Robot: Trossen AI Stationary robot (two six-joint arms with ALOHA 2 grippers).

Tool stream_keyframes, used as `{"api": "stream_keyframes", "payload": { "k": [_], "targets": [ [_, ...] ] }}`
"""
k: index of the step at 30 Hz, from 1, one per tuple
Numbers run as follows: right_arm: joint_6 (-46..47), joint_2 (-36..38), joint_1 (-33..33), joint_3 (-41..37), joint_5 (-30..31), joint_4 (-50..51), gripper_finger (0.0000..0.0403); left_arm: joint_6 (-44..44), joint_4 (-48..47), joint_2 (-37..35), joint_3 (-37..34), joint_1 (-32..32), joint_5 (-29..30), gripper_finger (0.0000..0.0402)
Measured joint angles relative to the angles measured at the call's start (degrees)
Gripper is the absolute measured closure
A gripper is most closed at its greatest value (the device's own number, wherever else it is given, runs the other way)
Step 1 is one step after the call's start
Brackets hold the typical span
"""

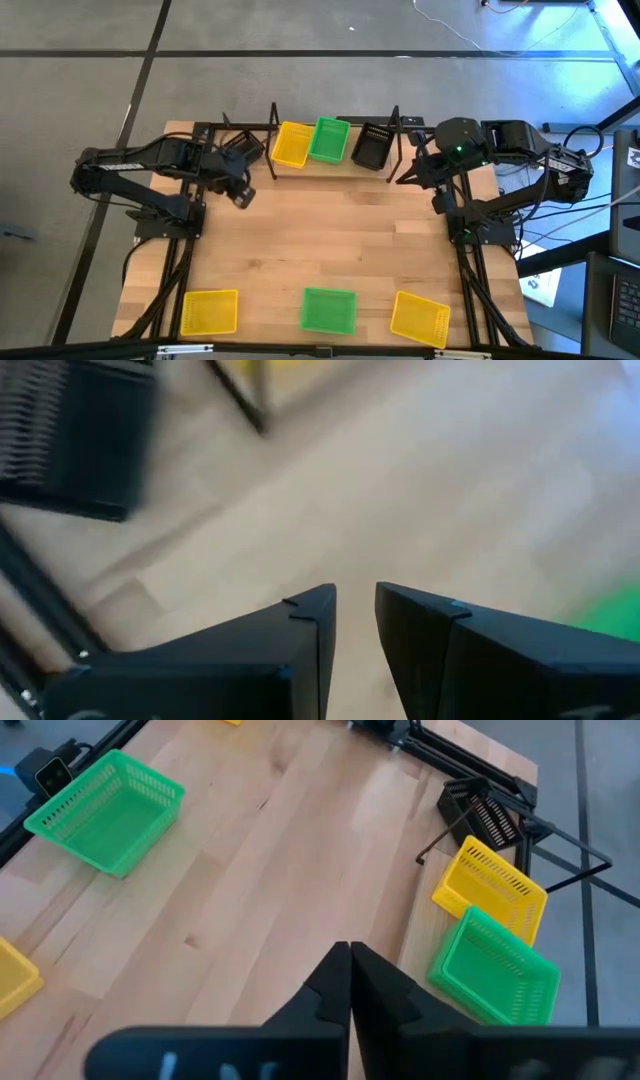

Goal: Stack baskets on shelf by color
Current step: Stack the left yellow bin on top of the yellow bin on the shelf

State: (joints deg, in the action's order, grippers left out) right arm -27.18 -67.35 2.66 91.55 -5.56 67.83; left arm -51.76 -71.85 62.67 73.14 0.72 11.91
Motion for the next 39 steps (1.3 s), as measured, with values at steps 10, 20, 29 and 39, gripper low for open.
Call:
{"api": "stream_keyframes", "payload": {
  "k": [10, 20, 29, 39],
  "targets": [
    [-0.02, 0.00, 0.00, -0.04, -2.11, 0.43, 0.0396, 33.96, 26.56, 2.27, -8.03, -7.50, -22.92, 0.0335],
    [2.50, -0.02, 0.02, -0.09, -8.08, 1.16, 0.0396, 23.63, 26.17, 3.43, -17.20, -23.06, -32.41, 0.0335],
    [1.21, -0.02, 0.02, -0.09, -8.07, 1.32, 0.0396, 6.08, 27.03, 3.46, -21.31, -36.97, -22.48, 0.0335],
    [-3.78, -0.02, 0.00, -0.09, -8.70, 3.33, 0.0396, -0.43, 29.80, 7.95, -23.71, -46.41, -15.66, 0.0335]
  ]
}}
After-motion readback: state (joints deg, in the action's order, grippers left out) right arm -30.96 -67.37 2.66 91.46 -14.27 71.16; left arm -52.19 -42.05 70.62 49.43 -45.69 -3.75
